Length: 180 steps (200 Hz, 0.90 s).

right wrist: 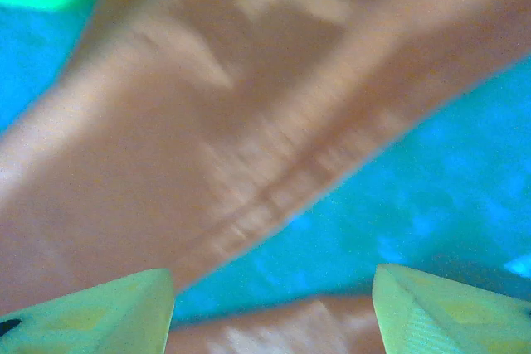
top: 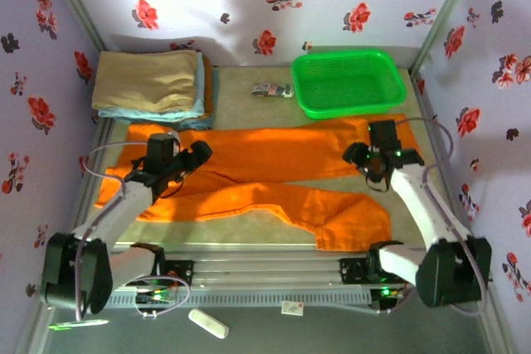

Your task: Fold and stack the trousers

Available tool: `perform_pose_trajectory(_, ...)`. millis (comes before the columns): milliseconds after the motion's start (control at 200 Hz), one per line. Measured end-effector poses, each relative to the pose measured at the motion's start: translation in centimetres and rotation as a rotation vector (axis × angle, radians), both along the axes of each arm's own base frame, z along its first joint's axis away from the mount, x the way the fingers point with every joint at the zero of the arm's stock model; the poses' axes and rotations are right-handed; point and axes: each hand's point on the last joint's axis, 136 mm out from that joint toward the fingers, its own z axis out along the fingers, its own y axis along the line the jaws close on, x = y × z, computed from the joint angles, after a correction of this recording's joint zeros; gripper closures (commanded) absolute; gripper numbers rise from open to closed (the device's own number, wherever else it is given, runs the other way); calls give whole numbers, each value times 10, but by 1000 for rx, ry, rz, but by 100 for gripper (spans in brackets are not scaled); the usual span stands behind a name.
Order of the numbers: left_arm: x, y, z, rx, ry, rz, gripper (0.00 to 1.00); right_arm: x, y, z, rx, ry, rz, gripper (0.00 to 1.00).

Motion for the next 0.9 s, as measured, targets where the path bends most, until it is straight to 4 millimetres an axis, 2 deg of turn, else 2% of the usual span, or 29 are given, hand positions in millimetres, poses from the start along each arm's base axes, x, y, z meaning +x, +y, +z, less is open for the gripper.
perform_pose_trajectory(105,-19,-8,-5,25,13,-37,8,-47,-4,-30,-34,121,6,41)
perform_pose_trajectory(175,-29,-11,-15,46,42,-54,9,-69,-3,-44,-41,190,18,41)
perform_pose_trajectory(265,-37,-13,-24,69,70,-67,10,-85,2,-57,-48,249,43,38)
perform_pose_trajectory(340,-40,-15,-25,80,74,-75,10,-91,4,-64,-51,282,54,39)
perform_pose_trajectory(360,-40,-15,-25,82,73,-76,10,-92,4,-66,-52,290,55,43)
perform_pose_trajectory(515,-42,-16,-25,96,68,-78,12,-93,7,-79,-57,362,72,99)
perform_pose_trajectory(570,-43,-14,-25,102,70,-74,13,-92,8,-80,-61,374,84,100)
perform_pose_trajectory(655,-46,-11,-23,109,69,-68,13,-85,8,-72,-67,351,97,100)
perform_pose_trajectory(715,-47,-9,-19,113,61,-61,14,-76,7,-58,-80,304,106,100)
perform_pose_trajectory(900,-48,-6,-13,121,48,-47,15,-27,4,12,-135,84,103,100)
